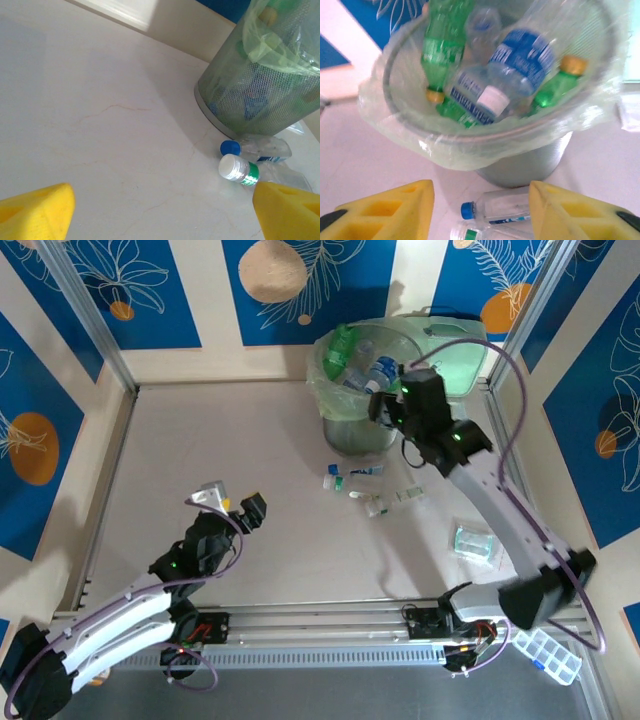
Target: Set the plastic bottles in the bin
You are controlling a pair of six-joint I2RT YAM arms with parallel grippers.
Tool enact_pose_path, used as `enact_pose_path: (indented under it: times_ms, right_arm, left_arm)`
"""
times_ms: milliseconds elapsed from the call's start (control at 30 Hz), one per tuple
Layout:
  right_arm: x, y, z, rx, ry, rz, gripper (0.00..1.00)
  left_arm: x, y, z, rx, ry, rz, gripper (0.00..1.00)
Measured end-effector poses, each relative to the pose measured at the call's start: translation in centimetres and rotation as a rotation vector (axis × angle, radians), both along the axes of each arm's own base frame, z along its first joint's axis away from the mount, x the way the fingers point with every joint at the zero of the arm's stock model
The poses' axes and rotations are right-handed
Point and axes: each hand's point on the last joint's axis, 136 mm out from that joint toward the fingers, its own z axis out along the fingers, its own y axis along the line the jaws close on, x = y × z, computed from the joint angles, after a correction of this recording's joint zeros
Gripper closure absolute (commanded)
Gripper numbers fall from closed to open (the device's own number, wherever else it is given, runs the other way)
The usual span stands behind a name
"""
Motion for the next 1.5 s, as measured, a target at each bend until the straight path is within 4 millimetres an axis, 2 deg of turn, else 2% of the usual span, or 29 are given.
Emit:
enact_pose_path:
  times_ms: [133, 233, 300, 433, 467, 567, 600, 633, 700, 933, 1200, 1367, 1500]
  right_arm:
    - [-3.3, -3.1, 0.7, 0.071, -0.049, -0.080, 0.38]
    - [-4.7, -4.6, -1.1, 0.151, -0.007, -0.173, 0.41]
    - [-5.7, -5.4, -4.1, 0.204, 0.074, -0.249, 0.44]
    - [-8.0, -6.5, -12.4, 0.279, 0.318, -0.430, 0.43]
    - [-8.6, -6.7, -14.3, 0.286, 0.377, -0.476, 0.40]
    - [-9.6, -7.0, -18.4, 0.302, 0.501, -0.580, 0.15]
    - [-9.8, -7.2, -19.4, 0.308, 0.535, -0.613, 0.12]
    - [-9.9, -7.3, -20.1, 0.320, 0.560, -0.645, 0.08]
    - [-9.8, -7.7, -21.2, 0.354, 0.596, -0.710, 0.07]
    - [-9.5, -8.2, -24.3, 0.491, 0.689, -0.886, 0.11]
    - [-7.4, -8.3, -28.1, 0.542, 0.809, -0.986, 0.10]
    - [-5.6, -7.7, -29.6, 0.584, 0.844, -0.976, 0.15]
    - [-5.4, -7.3, -31.2, 0.571, 0.888, -0.970, 0.23]
  left_arm:
    - [0.0, -0.1, 0.0, -0.002, -0.001, -0.003, 0.08]
    - [0.0, -0.1, 0.2, -0.006, -0.005, -0.003, 0.08]
    - [0.1, -0.1, 0.3, -0.009, -0.009, -0.003, 0.08]
    - [0.1, -0.1, 0.3, -0.011, -0.010, -0.003, 0.08]
    - [0.1, -0.1, 0.3, -0.011, -0.011, -0.003, 0.08]
    - [0.1, -0.1, 0.3, -0.010, -0.010, -0.003, 0.08]
    - [0.1, -0.1, 0.3, -0.010, -0.010, -0.003, 0.08]
    - [0.1, -0.1, 0.3, -0.010, -0.010, -0.003, 0.08]
    - [0.1, -0.1, 0.3, -0.010, -0.010, -0.003, 0.08]
    - [0.1, -0.2, 0.2, -0.009, -0.009, -0.004, 0.08]
    - [0.1, -0.2, 0.3, -0.009, -0.009, -0.004, 0.08]
    - [0.1, -0.1, 0.6, -0.017, -0.019, -0.004, 0.08]
    - [0.1, -0.1, 0.6, -0.017, -0.019, -0.004, 0.08]
